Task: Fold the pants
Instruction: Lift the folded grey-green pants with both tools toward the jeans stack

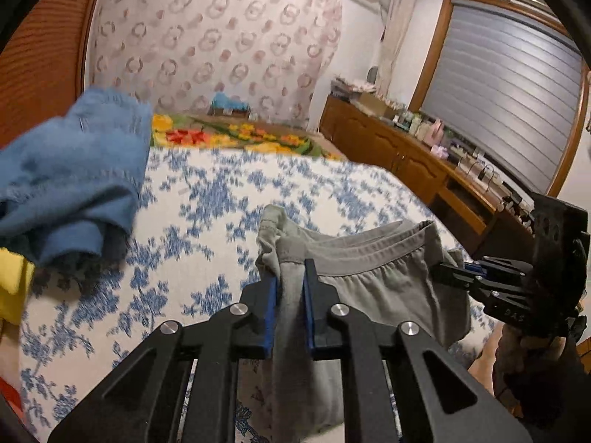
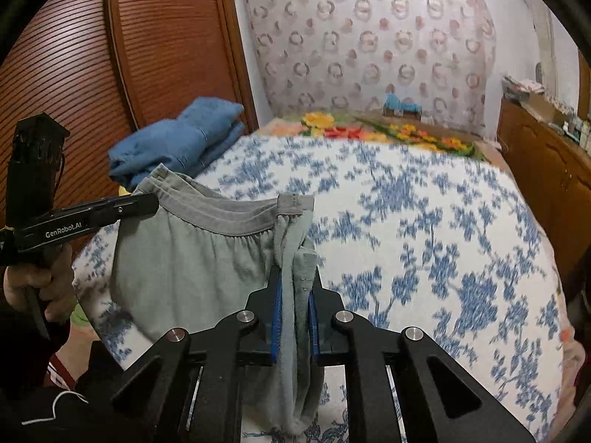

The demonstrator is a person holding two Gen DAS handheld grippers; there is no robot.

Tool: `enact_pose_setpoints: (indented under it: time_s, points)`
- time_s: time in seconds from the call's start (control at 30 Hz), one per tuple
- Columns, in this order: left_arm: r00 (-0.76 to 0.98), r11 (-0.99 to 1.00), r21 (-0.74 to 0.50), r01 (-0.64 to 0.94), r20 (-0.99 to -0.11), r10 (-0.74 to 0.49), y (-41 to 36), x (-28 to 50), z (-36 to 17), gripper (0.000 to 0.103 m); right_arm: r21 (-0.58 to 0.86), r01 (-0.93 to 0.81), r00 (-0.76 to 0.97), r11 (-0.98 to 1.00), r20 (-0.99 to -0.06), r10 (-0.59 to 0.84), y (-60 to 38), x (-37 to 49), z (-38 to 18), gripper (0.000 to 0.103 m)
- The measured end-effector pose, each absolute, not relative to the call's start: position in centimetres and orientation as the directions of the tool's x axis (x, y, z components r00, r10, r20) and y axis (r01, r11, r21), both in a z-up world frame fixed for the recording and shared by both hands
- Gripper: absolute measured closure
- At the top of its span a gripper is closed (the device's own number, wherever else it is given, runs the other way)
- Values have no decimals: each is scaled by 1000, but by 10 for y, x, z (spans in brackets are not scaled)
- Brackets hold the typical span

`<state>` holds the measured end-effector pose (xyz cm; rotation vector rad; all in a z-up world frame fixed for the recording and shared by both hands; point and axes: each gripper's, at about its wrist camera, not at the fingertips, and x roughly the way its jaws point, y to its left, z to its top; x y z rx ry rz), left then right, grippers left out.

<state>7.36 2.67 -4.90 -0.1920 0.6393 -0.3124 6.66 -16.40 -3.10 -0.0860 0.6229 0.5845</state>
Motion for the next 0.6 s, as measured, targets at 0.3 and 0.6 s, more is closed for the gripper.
enact_pose_setpoints:
  time_s: [0.3,0.6]
  points:
    - [809,941,-240,240,-486,-331,30,65,-17,89,59,-561,689,826,-519,506,-163,65,-6,91]
    - [835,948,-221,231,-456,-309,40,64,-5,90,24,-590,697,807,-489,524,-155,71,4,91]
